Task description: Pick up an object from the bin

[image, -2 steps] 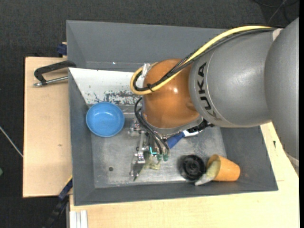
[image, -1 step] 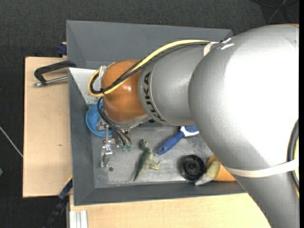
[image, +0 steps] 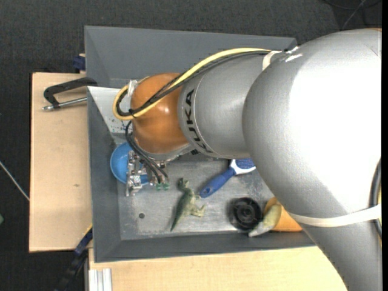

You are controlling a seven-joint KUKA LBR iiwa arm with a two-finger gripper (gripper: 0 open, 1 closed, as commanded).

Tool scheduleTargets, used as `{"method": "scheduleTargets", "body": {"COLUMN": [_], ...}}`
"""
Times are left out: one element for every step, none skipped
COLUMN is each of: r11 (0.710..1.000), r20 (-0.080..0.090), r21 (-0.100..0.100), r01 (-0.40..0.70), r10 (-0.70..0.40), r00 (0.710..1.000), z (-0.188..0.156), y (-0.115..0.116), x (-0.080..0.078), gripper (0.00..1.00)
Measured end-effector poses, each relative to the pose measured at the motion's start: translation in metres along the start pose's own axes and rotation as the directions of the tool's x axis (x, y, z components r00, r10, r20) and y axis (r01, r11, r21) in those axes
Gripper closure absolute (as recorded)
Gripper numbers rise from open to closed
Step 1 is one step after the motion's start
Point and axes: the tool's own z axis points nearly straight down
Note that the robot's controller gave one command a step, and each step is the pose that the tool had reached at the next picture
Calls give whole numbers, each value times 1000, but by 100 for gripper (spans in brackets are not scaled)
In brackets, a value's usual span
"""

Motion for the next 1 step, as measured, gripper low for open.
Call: {"method": "scheduleTargets", "body": {"r11": [999], "r20": [-2], "r21": [1], "r01": [42], "r10": [-42], "r00": [999], "z": [-154], "y": [-15], "x": [-2], "gripper": [100]}}
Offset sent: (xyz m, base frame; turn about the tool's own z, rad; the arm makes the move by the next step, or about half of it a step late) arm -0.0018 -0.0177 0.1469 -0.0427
